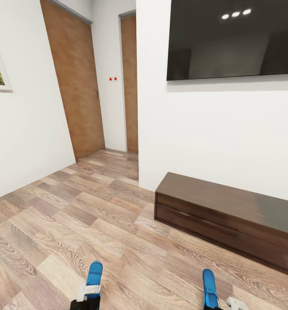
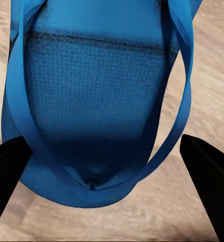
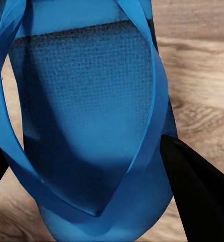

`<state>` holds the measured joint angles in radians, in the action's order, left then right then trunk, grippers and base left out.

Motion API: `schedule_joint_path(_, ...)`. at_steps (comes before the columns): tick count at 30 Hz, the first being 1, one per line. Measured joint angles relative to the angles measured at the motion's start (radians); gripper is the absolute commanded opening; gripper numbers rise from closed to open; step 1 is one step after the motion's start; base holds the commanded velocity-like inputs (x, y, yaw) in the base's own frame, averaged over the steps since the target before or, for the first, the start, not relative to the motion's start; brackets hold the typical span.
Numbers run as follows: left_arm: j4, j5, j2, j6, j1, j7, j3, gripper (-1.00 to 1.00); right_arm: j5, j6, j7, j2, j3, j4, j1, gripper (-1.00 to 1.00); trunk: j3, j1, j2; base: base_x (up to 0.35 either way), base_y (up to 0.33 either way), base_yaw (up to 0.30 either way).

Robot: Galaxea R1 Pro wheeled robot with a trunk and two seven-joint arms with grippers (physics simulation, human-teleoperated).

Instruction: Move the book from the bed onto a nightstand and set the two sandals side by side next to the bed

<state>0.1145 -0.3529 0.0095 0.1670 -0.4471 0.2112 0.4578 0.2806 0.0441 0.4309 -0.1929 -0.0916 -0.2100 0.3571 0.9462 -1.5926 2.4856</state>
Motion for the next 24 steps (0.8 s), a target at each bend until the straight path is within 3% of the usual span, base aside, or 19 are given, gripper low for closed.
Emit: schedule_joint_path(24,-0.026,0.001,0.001,0.022,0.0,0.0,0.003,-1.0,0.003,0.0,-0.002,-0.009,-0.013,0.0,0.0,-1.0,-0.058,0.092,-0.168,0.0,0.0,0.259)
